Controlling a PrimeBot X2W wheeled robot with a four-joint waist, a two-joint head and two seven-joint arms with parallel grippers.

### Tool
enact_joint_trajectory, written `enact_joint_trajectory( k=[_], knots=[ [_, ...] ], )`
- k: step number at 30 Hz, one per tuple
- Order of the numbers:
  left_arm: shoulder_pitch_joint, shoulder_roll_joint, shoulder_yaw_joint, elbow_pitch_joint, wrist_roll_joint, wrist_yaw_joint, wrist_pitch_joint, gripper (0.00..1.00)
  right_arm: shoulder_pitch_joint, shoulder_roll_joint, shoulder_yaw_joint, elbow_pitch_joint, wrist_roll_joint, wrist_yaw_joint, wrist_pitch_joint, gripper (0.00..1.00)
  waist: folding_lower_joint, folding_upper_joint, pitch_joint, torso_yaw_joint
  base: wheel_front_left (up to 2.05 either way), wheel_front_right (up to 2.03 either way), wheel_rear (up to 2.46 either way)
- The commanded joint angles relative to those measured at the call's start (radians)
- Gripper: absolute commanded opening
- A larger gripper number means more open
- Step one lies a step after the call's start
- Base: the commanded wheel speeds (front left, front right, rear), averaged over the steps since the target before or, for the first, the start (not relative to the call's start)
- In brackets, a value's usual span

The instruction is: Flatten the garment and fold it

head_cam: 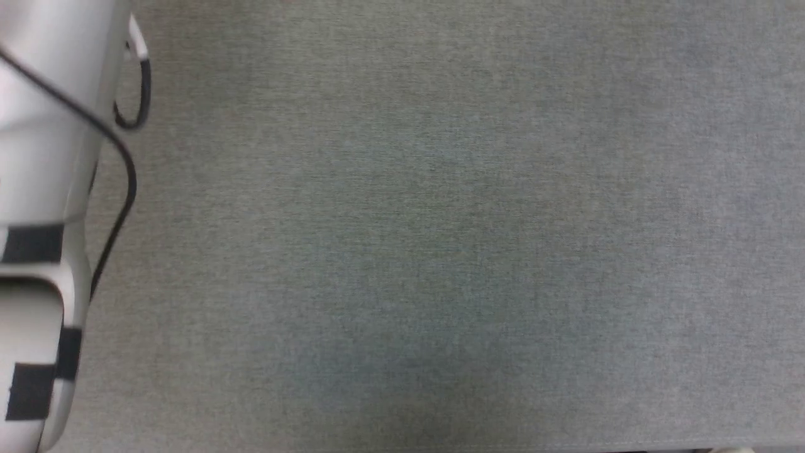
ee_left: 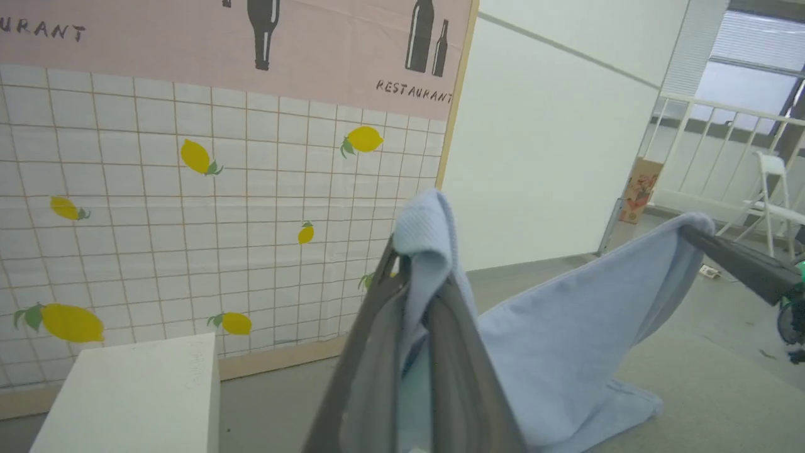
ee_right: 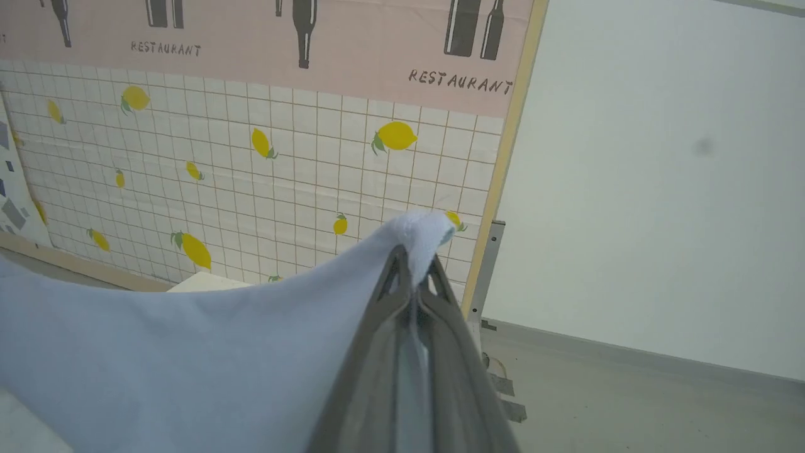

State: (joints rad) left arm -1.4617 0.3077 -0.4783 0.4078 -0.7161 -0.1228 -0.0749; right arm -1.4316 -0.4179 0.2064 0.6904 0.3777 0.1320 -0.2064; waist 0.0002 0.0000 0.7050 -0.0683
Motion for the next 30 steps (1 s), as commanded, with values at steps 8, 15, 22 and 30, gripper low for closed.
enact_joint_trajectory(
  k=[8,15,22,30],
  knots=[
    [0.331,0.073,0.004,-0.253,-0.104,0.017,0.036,0.0,0.293,-0.101,0.02,-0.218,0.212,-0.001,0.045,0.0,-0.0002,0.0,-0.076,0.036,0.0,0.0,0.0],
    [0.65,0.116,-0.032,-0.406,-0.107,0.061,-0.024,0.0,0.567,-0.099,-0.057,-0.343,0.285,-0.001,0.06,0.0,-0.0002,0.0,-0.187,0.042,0.0,0.0,0.0],
    [0.94,0.139,-0.1,-0.468,-0.105,0.114,-0.059,0.0,0.864,-0.027,-0.154,-0.424,0.279,-0.001,0.085,0.0,-0.0002,0.0,-0.317,0.036,0.0,0.0,0.0],
    [1.196,0.18,-0.123,-0.447,-0.165,0.17,-0.063,0.0,1.178,0.064,-0.235,-0.454,0.268,-0.001,0.146,0.0,-0.0002,0.0,-0.445,0.037,0.0,0.0,0.0]
  ],
)
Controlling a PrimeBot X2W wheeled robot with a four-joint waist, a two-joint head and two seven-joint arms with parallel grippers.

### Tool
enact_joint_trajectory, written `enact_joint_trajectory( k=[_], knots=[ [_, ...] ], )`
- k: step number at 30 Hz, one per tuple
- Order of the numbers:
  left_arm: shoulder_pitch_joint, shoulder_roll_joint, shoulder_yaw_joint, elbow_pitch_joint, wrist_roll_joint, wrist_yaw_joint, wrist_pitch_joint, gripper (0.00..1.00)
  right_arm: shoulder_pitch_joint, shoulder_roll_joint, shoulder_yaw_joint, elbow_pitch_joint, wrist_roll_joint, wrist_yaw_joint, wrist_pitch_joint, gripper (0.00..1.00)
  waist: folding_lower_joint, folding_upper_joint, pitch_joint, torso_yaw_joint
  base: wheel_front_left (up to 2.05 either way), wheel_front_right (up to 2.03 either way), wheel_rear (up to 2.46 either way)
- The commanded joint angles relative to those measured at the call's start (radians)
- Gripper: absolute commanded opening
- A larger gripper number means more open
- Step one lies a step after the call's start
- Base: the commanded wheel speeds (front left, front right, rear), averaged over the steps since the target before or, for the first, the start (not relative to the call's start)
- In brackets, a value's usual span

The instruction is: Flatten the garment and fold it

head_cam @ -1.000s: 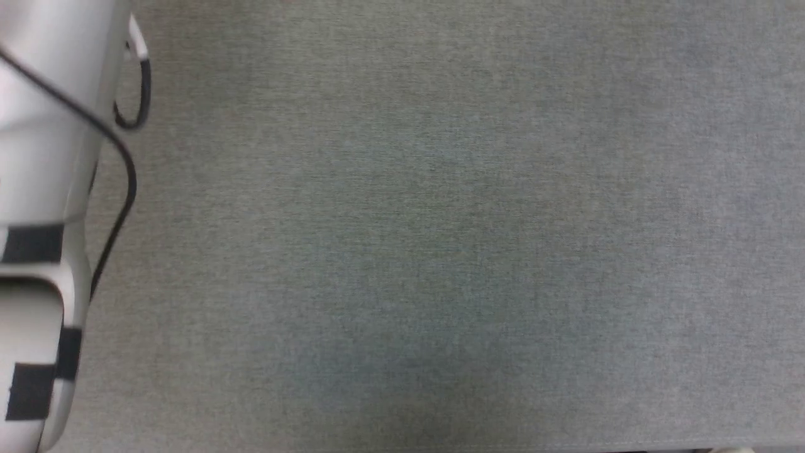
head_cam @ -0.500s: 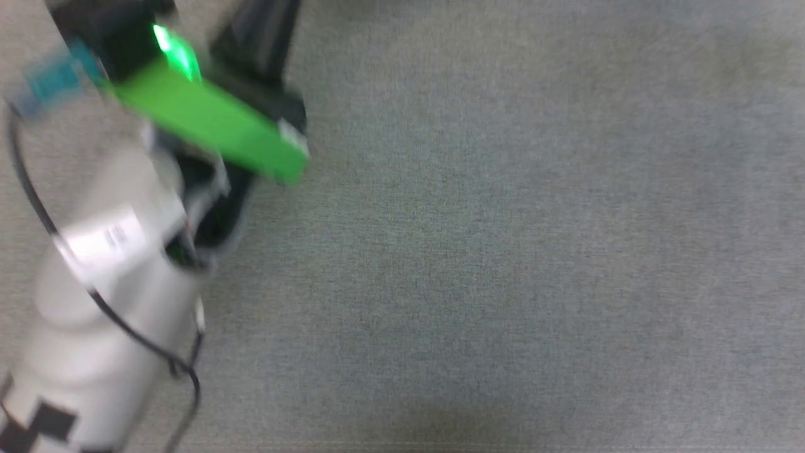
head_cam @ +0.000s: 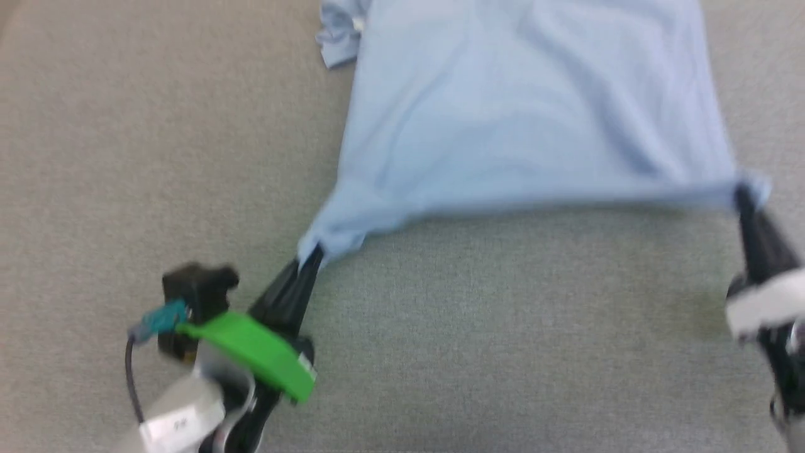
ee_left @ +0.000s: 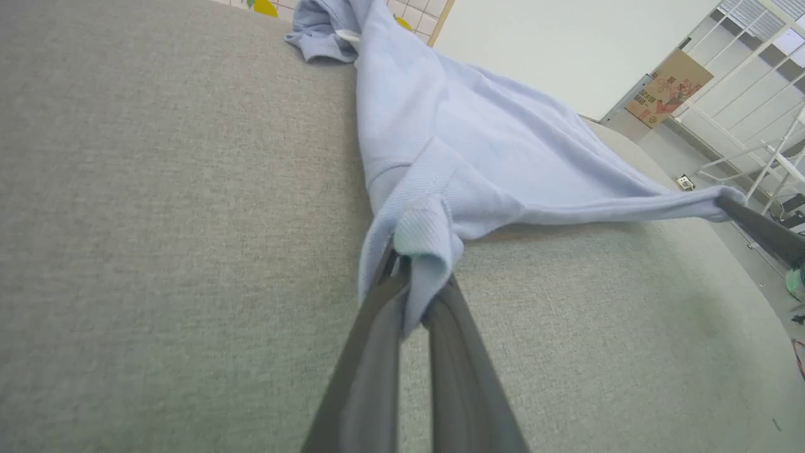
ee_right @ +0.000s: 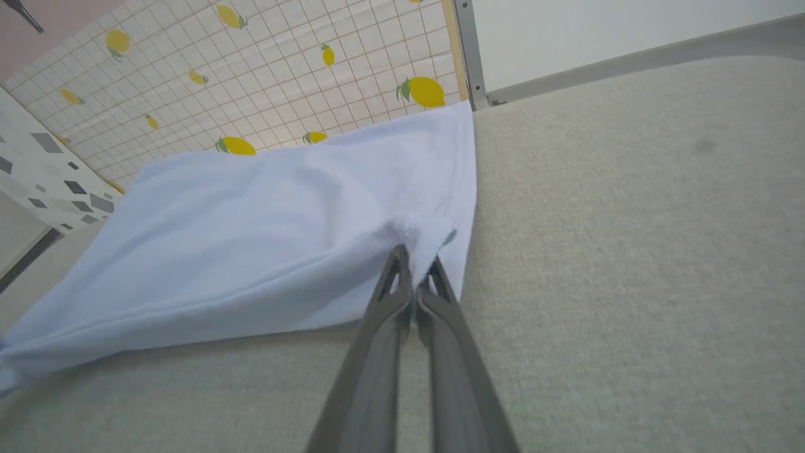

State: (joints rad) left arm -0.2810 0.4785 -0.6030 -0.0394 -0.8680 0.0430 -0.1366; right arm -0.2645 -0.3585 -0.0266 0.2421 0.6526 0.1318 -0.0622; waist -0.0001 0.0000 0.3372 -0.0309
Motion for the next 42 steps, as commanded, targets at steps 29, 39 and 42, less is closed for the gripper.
enact_joint_trajectory(
  k=[29,39,42],
  knots=[
    [0.627,0.174,0.021,-0.322,-0.314,0.175,0.117,0.0,0.722,0.233,-0.269,-0.461,0.056,-0.001,0.593,0.0,0.0001,0.0,-0.353,0.016,0.0,0.0,0.0],
    [0.537,0.204,0.041,-0.364,-0.232,0.179,0.108,0.0,0.663,0.221,-0.305,-0.532,0.003,-0.001,0.584,0.0,0.0001,0.0,-0.31,0.023,0.0,0.0,0.0],
    [0.46,0.216,0.044,-0.358,-0.196,0.169,0.128,0.0,0.603,0.189,-0.294,-0.526,-0.012,-0.001,0.563,0.0,0.0001,0.0,-0.274,0.015,0.0,0.0,0.0]
  ],
)
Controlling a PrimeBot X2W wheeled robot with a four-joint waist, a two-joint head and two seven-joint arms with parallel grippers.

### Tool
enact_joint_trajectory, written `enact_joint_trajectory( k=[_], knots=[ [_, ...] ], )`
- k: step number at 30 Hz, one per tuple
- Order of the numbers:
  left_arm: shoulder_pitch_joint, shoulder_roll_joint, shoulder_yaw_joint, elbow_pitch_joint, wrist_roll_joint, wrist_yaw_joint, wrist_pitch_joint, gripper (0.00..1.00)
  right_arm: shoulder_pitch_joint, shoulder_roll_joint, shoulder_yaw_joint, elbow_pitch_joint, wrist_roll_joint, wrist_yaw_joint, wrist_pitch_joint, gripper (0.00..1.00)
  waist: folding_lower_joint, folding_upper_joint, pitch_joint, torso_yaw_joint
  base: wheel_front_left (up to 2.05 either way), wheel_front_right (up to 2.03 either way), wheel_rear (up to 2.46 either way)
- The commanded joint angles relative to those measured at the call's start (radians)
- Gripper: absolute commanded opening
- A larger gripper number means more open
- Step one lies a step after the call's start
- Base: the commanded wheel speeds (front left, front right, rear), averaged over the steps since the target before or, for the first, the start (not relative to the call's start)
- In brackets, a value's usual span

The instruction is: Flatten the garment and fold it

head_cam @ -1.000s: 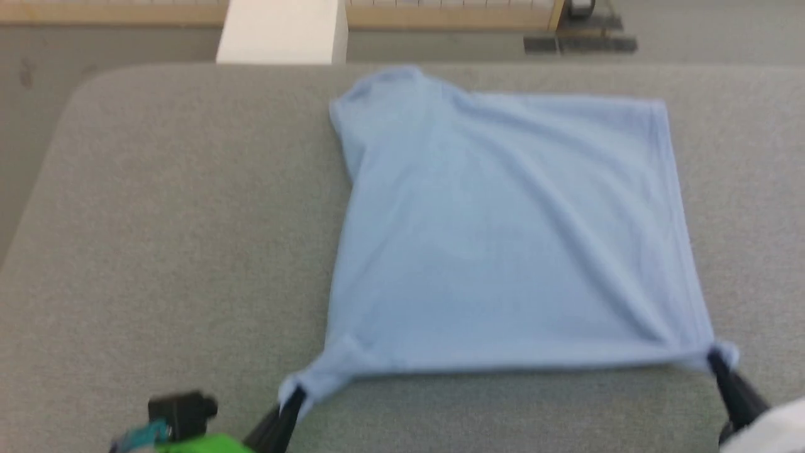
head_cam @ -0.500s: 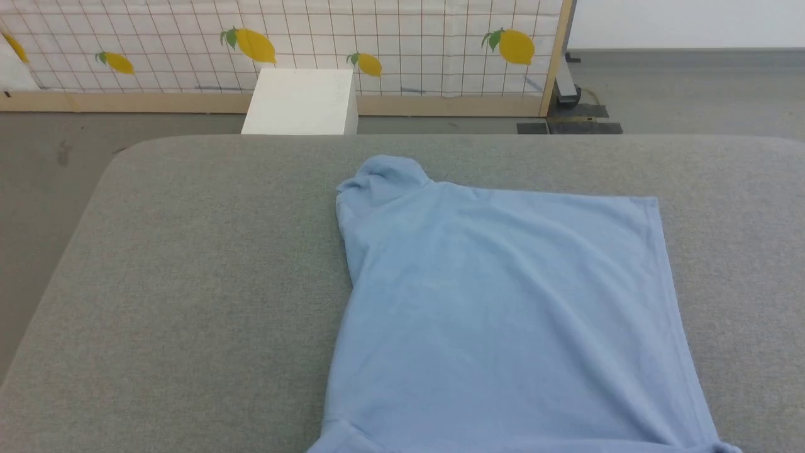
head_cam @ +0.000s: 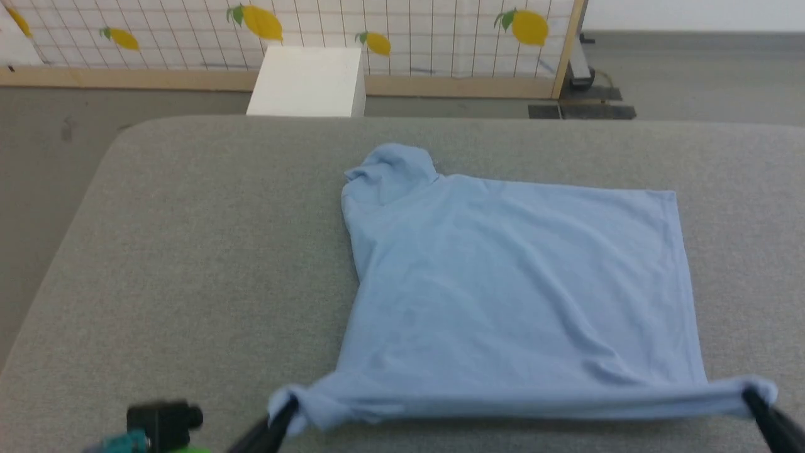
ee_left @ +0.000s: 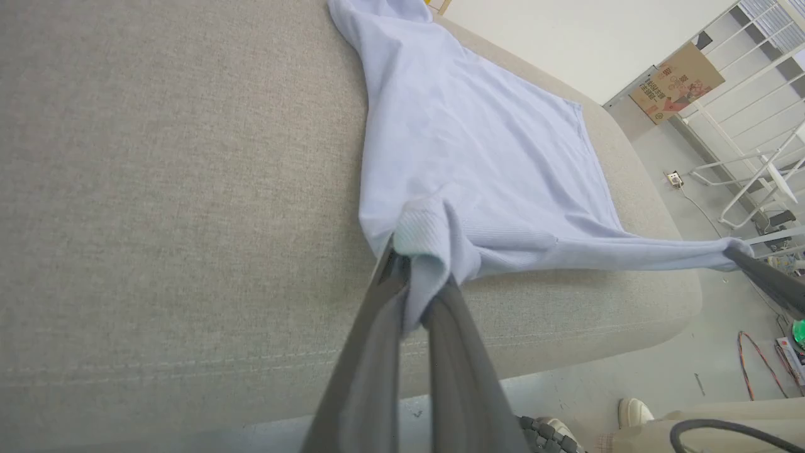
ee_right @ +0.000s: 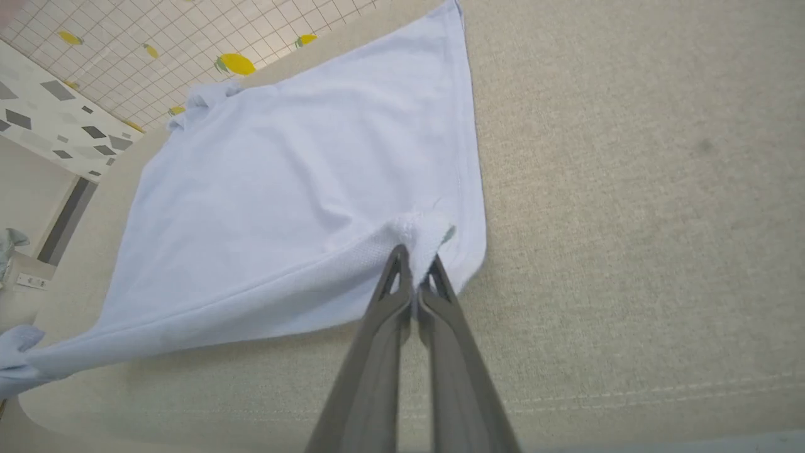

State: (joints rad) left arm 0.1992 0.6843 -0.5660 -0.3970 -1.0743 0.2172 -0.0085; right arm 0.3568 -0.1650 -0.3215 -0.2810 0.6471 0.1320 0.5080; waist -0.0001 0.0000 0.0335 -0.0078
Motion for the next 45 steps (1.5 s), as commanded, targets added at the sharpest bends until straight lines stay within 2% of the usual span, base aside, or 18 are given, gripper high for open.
enact_joint_trajectory(
  k=[1,9,15,24,30,37,38,39,42,43,45],
  knots=[
    [-0.052,0.013,0.01,0.004,0.022,-0.01,0.007,0.0,-0.045,-0.018,0.008,0.002,-0.008,-0.001,-0.014,0.0,0.0001,0.0,0.047,-0.012,0.0,0.0,0.0],
    [-0.303,0.018,0.007,0.078,0.072,-0.074,0.104,0.0,-0.262,-0.121,0.087,0.091,-0.017,-0.001,-0.048,0.0,0.0001,0.0,0.154,-0.038,0.0,0.0,0.0],
    [-0.471,-0.047,-0.019,0.179,0.078,-0.134,0.149,0.0,-0.386,-0.169,0.157,0.198,-0.006,-0.001,-0.067,0.0,0.0001,0.0,0.22,-0.046,0.0,0.0,0.0],
    [-0.628,-0.158,-0.052,0.411,0.101,-0.222,0.117,0.0,-0.504,-0.227,0.245,0.364,0.013,-0.001,-0.092,0.0,0.0001,0.0,0.287,-0.047,0.0,0.0,0.0],
    [-0.658,-0.207,-0.101,0.581,0.113,-0.238,0.144,0.0,-0.552,-0.249,0.298,0.465,0.023,-0.001,-0.098,0.0,0.0001,0.0,0.307,-0.043,0.0,0.0,0.0],
    [-0.699,-0.271,-0.125,0.694,0.107,-0.249,0.156,0.0,-0.589,-0.265,0.323,0.542,0.044,-0.001,-0.129,0.0,0.0001,0.0,0.326,-0.025,0.0,0.0,0.0],
    [-0.707,-0.278,-0.125,0.704,0.108,-0.251,0.152,0.0,-0.594,-0.267,0.325,0.551,0.046,-0.001,-0.133,0.28,0.0001,0.0,0.328,-0.023,0.0,0.0,0.0],
    [-0.713,-0.286,-0.124,0.715,0.107,-0.252,0.146,0.15,-0.599,-0.269,0.328,0.559,0.049,-0.001,-0.138,0.97,0.0001,0.0,0.329,-0.02,0.0,0.0,0.0],
    [-0.728,-0.302,-0.124,0.74,0.106,-0.26,0.135,0.84,-0.611,-0.273,0.335,0.576,0.054,-0.001,-0.156,1.0,0.0001,0.0,0.328,-0.016,0.0,0.0,0.0],
    [-0.732,-0.317,-0.119,0.758,0.098,-0.265,0.12,1.0,-0.62,-0.277,0.347,0.589,0.064,-0.001,-0.173,1.0,0.0001,0.0,0.305,-0.012,0.0,0.0,0.0],
    [-0.725,-0.32,-0.117,0.761,0.091,-0.268,0.114,1.0,-0.618,-0.283,0.348,0.588,0.067,-0.001,-0.182,1.0,0.0001,0.0,0.286,-0.01,0.0,0.0,0.0]
  ],
)
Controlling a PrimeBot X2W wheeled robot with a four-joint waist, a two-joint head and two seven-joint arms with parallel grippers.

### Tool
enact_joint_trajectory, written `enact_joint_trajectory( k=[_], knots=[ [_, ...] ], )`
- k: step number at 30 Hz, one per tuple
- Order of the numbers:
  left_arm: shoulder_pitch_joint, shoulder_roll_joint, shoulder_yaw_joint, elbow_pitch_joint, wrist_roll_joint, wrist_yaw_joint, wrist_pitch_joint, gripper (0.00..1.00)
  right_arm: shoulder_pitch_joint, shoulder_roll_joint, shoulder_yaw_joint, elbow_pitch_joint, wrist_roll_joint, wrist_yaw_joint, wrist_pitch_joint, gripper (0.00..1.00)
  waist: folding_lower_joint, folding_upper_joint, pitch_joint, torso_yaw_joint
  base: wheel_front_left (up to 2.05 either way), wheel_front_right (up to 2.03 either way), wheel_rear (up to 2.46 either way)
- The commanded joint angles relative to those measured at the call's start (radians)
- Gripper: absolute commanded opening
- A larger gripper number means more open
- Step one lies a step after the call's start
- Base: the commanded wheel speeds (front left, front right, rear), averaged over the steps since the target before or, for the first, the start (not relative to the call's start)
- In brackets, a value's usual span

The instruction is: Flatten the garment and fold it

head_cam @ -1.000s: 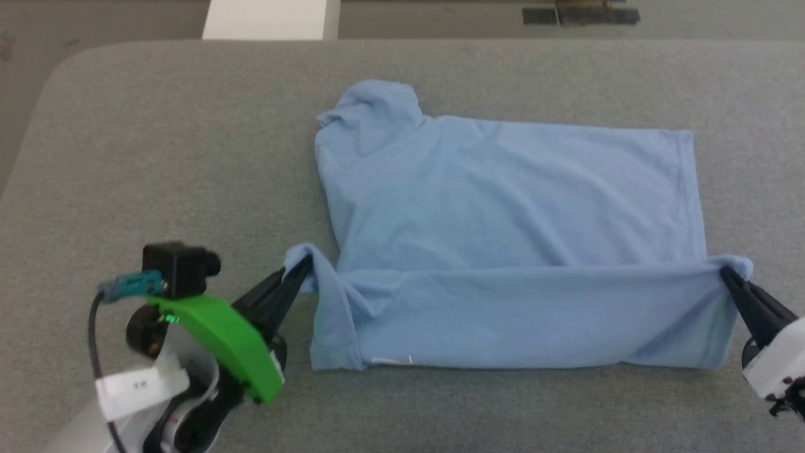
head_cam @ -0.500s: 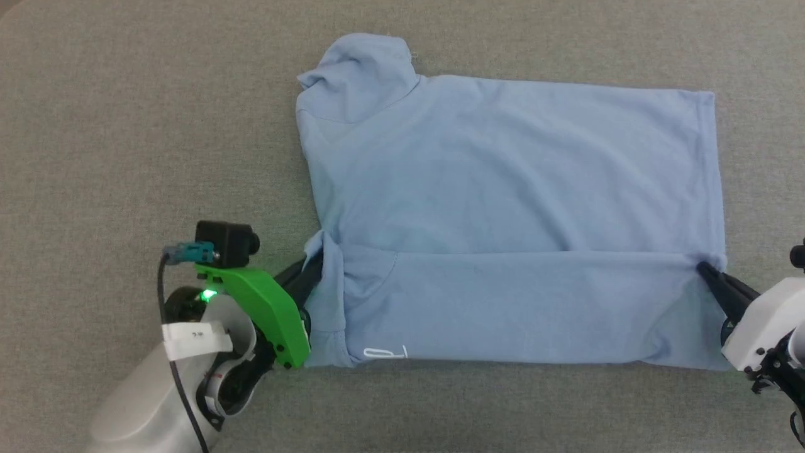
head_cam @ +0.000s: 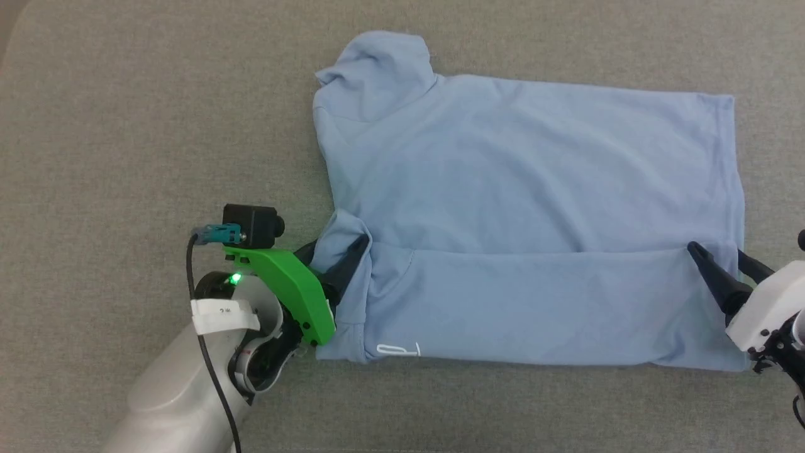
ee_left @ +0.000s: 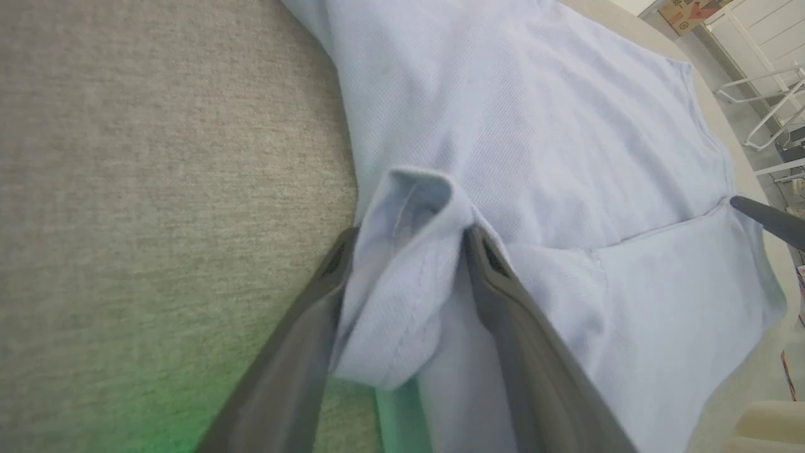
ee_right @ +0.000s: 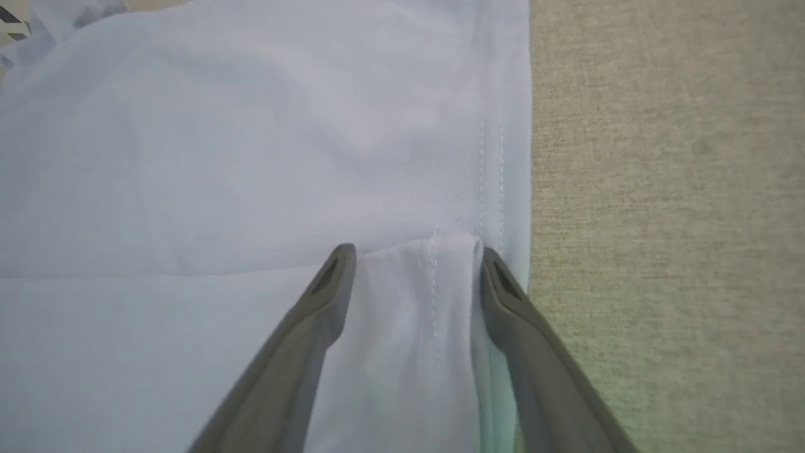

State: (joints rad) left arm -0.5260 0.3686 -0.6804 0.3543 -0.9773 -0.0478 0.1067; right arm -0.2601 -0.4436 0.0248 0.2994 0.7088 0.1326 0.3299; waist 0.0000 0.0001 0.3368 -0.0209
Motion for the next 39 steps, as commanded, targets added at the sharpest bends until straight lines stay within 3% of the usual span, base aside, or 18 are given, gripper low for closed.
enact_joint_trajectory(
  k=[1,6,10,17,20,23,28,34,39],
  knots=[
    [0.005,-0.003,0.0,0.009,-0.009,-0.003,-0.005,1.0,0.003,-0.009,0.002,0.004,0.006,-0.002,-0.006,1.0,0.0,-0.0001,-0.029,0.005,0.0,0.0,0.0],
    [0.048,0.017,0.027,-0.036,-0.021,0.008,-0.047,1.0,0.039,-0.014,-0.03,-0.042,0.005,-0.002,-0.028,1.0,0.0,-0.0001,-0.089,0.009,0.0,0.0,0.0],
    [0.111,0.062,0.062,-0.133,-0.005,0.053,-0.11,1.0,0.091,0.015,-0.1,-0.116,-0.026,-0.002,-0.075,1.0,0.0,-0.0001,-0.135,0.011,0.0,0.0,0.0],
    [0.28,0.122,0.144,-0.358,0.089,0.192,-0.316,1.0,0.215,0.146,-0.246,-0.288,-0.166,-0.002,-0.196,1.0,0.0,-0.0001,-0.198,0.01,0.0,0.0,0.0],
    [0.354,0.118,0.184,-0.44,0.155,0.246,-0.358,1.0,0.264,0.213,-0.289,-0.346,-0.239,-0.002,-0.246,1.0,0.0,-0.0001,-0.215,0.007,0.0,0.0,0.0],
    [0.438,0.079,0.239,-0.524,0.241,0.277,-0.367,1.0,0.312,0.282,-0.314,-0.395,-0.314,-0.002,-0.289,1.0,0.0,-0.0001,-0.226,0.005,0.0,0.0,0.0],
    [0.588,-0.034,0.325,-0.579,0.397,0.265,-0.368,1.0,0.369,0.358,-0.334,-0.443,-0.411,-0.002,-0.37,1.0,0.0,-0.0001,-0.246,0.009,0.0,0.0,0.0],
    [0.735,-0.158,0.376,-0.539,0.497,0.207,-0.368,1.0,0.447,0.391,-0.346,-0.461,-0.471,-0.002,-0.43,1.0,0.0,-0.0001,-0.271,0.025,0.0,0.0,0.0],
    [0.773,-0.2,0.407,-0.492,0.529,0.15,-0.368,1.0,0.475,0.393,-0.352,-0.446,-0.457,-0.002,-0.448,1.0,0.0,-0.0001,-0.268,0.037,0.0,0.0,0.0]
  ],
)
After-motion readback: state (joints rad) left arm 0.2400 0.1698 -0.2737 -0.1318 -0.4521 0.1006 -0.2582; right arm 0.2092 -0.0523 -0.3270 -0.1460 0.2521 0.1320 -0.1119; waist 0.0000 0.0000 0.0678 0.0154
